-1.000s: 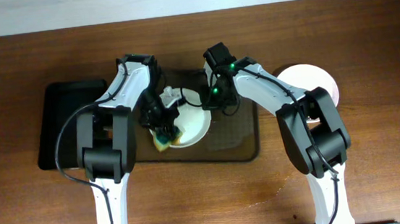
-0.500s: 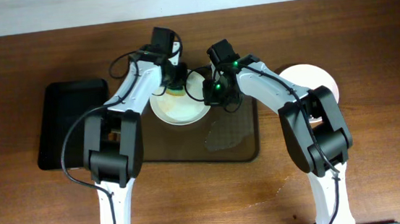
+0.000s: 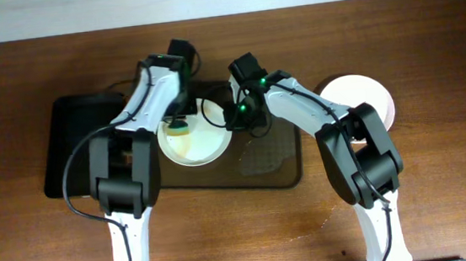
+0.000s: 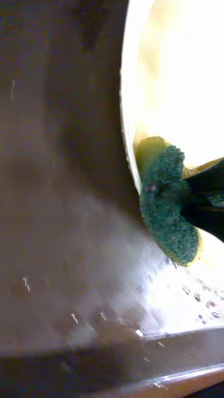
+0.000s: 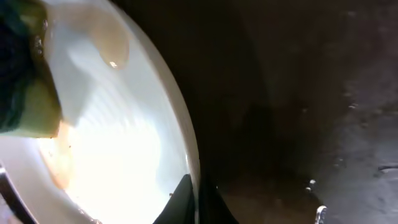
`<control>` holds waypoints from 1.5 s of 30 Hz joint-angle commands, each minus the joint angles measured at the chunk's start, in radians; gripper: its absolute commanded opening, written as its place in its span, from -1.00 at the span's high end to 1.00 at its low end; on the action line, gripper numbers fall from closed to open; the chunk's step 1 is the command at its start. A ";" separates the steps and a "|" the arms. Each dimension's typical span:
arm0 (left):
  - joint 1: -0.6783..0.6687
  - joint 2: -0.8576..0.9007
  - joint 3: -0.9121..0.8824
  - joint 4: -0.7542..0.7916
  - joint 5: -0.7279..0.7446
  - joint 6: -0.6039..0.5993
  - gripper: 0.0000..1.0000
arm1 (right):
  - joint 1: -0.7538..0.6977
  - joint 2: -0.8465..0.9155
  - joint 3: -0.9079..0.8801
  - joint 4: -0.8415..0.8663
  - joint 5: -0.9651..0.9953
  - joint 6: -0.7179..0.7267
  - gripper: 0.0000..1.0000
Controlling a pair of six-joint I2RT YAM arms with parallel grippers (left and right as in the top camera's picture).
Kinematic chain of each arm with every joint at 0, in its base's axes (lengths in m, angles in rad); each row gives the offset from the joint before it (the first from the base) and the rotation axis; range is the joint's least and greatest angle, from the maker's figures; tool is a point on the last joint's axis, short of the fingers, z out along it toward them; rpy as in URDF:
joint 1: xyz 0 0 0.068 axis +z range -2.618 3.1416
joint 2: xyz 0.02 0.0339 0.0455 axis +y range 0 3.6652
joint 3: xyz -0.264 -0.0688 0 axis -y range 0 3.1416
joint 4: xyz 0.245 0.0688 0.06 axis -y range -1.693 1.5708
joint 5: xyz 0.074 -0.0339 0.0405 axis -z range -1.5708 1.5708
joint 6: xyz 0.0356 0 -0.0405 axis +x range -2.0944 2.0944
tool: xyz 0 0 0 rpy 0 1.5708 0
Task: Clean dirty plates on tray and stack at the side
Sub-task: 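Scrub the last plate with the sponge in the left gripper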
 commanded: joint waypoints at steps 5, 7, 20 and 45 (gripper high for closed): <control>0.102 0.105 -0.066 -0.160 0.381 0.320 0.99 | -0.025 0.034 -0.022 -0.040 0.066 -0.016 0.90; 0.102 0.105 -0.066 -0.274 0.398 0.376 0.99 | -0.025 0.034 -0.022 -0.040 0.066 -0.016 0.90; 0.078 0.105 -0.066 -0.332 0.811 0.480 0.99 | -0.025 0.034 -0.022 -0.040 0.066 -0.016 0.90; 0.046 0.105 -0.066 0.179 -0.505 -0.231 0.99 | -0.025 0.034 -0.022 -0.039 0.081 -0.016 0.90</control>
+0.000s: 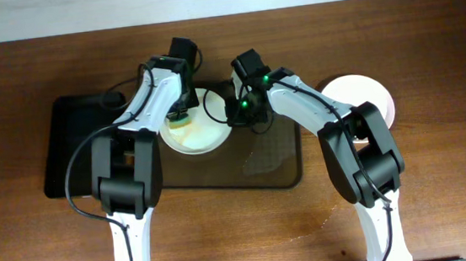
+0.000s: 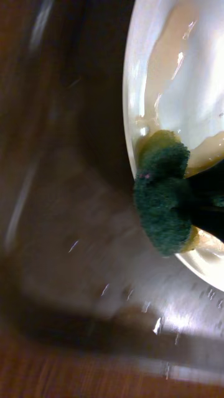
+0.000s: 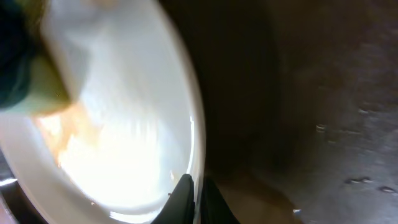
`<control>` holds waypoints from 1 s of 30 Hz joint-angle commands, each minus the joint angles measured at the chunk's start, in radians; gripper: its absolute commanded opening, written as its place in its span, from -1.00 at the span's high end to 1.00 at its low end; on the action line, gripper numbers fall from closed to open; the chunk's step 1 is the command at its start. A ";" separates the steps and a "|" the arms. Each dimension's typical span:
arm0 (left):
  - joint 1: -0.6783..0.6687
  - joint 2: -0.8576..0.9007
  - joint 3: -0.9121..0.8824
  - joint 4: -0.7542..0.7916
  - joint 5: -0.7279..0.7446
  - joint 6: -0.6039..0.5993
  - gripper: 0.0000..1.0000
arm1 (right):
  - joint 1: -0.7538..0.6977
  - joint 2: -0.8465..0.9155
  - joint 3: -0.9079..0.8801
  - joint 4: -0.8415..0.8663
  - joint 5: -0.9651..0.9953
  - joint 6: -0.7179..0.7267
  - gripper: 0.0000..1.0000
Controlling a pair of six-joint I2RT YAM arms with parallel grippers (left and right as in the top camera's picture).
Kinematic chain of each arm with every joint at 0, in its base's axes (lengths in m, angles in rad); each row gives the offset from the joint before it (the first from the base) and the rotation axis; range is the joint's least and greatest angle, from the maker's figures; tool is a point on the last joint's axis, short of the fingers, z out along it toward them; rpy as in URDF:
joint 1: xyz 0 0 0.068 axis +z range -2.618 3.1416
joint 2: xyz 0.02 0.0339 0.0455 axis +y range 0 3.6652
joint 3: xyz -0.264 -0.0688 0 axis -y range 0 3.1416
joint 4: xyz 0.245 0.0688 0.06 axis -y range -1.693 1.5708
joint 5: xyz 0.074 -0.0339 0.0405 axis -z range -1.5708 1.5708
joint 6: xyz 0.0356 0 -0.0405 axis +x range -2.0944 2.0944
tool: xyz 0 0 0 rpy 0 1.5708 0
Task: Clean dirty plates on tray and stack at the side
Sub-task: 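Scrub the last plate with the sponge in the left gripper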
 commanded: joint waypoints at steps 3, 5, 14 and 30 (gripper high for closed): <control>0.061 0.107 -0.043 0.069 -0.364 -0.053 0.99 | -0.011 0.034 -0.035 -0.050 0.074 -0.023 0.90; 0.051 0.107 -0.042 0.064 -0.330 -0.009 0.99 | -0.011 0.034 -0.035 -0.050 0.074 -0.023 0.90; 0.058 0.073 -0.041 -0.078 0.106 0.105 0.99 | -0.012 0.033 -0.035 0.000 0.002 -0.027 0.64; 0.093 0.070 -0.043 -0.103 0.314 0.105 0.99 | 0.044 0.034 -0.035 0.177 0.106 0.010 0.14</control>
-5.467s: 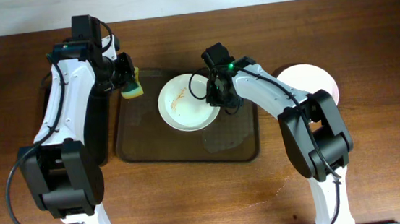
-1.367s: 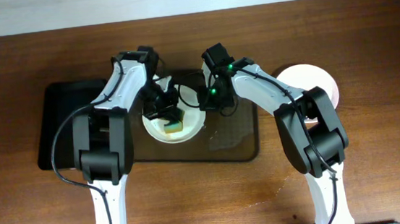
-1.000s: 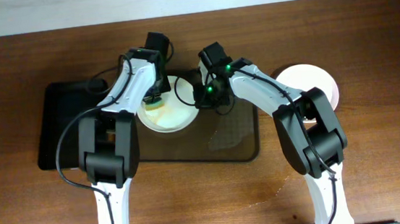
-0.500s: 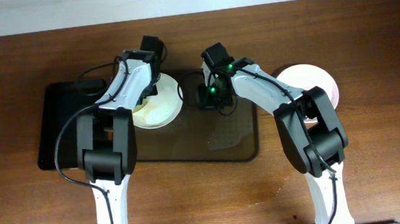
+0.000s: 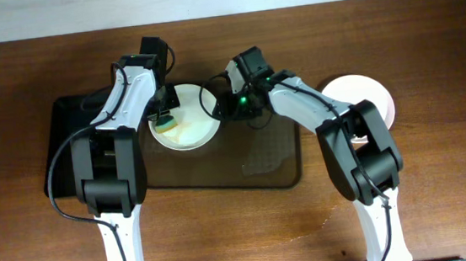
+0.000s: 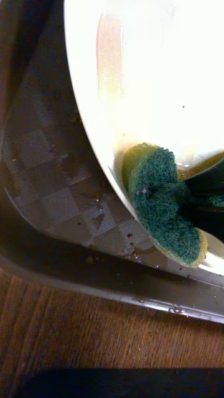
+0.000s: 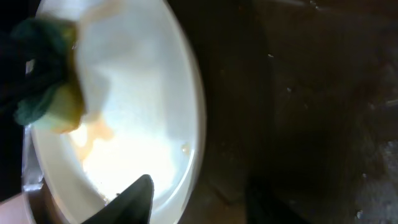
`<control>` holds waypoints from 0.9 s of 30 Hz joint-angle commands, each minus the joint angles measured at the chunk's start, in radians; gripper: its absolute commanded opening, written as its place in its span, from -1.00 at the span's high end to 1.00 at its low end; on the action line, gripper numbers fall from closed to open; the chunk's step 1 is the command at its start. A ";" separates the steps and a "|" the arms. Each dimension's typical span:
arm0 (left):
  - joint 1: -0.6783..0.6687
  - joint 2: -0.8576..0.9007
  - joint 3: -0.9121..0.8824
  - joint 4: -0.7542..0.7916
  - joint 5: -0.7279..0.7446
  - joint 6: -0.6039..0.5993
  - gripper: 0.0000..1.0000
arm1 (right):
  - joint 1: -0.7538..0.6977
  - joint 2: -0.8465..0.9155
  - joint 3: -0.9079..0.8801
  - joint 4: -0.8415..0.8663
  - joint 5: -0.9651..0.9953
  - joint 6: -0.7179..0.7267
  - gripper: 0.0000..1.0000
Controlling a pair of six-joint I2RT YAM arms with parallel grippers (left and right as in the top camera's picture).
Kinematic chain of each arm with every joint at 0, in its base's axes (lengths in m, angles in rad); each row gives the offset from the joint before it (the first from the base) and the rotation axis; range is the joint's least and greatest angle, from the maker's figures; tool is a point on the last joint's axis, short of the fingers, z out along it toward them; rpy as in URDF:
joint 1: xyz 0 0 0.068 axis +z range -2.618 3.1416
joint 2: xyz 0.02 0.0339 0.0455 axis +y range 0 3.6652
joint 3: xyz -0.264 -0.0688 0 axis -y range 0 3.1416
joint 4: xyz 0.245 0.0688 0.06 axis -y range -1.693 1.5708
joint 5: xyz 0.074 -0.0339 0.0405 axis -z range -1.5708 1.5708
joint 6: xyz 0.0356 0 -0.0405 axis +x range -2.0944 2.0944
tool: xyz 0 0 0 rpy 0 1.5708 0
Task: Clean dirty plates on tray and stack at the side
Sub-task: 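Scrub the last plate with the sponge in the left gripper, then lift the sponge away from the plate with the left gripper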
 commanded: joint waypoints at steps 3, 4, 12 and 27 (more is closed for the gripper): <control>-0.020 0.080 -0.049 -0.018 0.136 0.020 0.99 | 0.089 0.021 -0.008 -0.025 0.269 0.061 0.31; -0.020 0.080 -0.049 -0.017 0.137 0.020 0.99 | 0.097 0.021 -0.008 -0.026 0.287 0.073 0.39; -0.017 0.079 -0.008 -0.043 0.191 0.072 0.99 | 0.113 0.056 -0.008 -0.065 0.326 0.149 0.92; 0.099 0.079 0.651 -0.410 0.193 0.144 0.99 | 0.002 -0.054 -0.006 -0.272 0.277 0.143 0.92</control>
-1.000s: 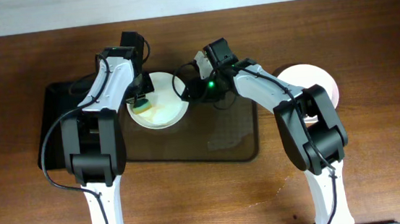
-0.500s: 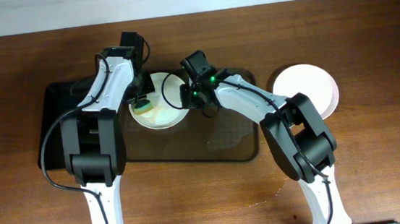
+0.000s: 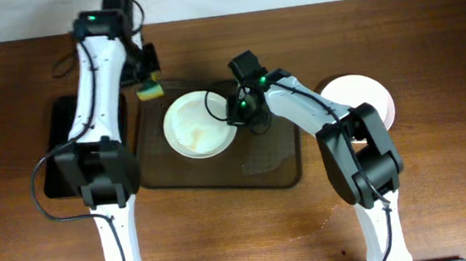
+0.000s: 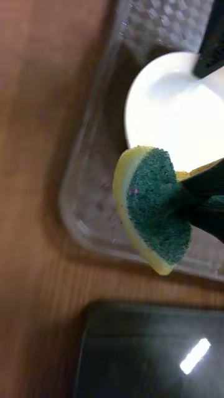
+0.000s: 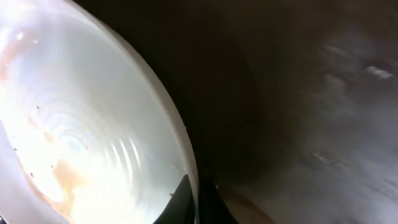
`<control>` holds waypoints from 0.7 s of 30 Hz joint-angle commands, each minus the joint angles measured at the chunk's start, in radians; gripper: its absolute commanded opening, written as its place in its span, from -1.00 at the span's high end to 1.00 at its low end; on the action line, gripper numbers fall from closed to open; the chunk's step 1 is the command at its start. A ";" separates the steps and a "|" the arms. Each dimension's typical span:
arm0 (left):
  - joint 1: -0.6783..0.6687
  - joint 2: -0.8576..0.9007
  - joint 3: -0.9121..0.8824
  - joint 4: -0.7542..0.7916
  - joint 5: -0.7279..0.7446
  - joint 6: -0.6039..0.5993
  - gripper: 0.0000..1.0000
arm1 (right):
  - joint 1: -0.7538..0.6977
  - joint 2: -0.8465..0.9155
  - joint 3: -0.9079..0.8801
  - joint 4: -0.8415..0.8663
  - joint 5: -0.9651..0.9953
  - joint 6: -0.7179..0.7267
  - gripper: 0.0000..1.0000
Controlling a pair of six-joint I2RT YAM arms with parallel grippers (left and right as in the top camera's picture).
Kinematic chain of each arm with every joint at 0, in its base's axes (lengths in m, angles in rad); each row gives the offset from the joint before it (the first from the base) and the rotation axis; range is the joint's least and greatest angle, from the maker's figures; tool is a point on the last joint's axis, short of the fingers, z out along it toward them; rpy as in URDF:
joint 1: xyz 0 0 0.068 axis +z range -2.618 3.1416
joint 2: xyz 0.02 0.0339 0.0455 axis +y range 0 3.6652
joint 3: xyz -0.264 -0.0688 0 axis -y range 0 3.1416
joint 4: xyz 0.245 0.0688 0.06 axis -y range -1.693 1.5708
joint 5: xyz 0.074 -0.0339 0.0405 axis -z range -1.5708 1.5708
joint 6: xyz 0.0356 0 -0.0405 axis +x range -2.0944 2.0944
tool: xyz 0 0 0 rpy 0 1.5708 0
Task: Clean dirty plates on tray and stack at the side
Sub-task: 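Lift the sponge away from the plate with the left gripper, then carry the plate right and stack it on the cleaned plates with the right gripper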
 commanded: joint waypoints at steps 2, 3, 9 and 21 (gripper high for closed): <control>0.019 -0.008 0.033 -0.005 0.015 0.019 0.99 | -0.006 -0.095 -0.034 -0.111 0.172 -0.059 0.92; 0.019 -0.008 0.033 -0.004 0.015 0.019 0.99 | -0.005 -0.123 -0.034 -0.147 0.219 -0.058 0.92; 0.019 -0.008 0.033 0.001 0.014 0.019 0.99 | 0.026 -0.269 -0.034 -0.296 0.510 -0.058 0.92; 0.019 -0.008 0.033 0.001 0.014 0.019 0.99 | 0.373 -0.401 -0.034 -0.444 1.513 -0.004 0.92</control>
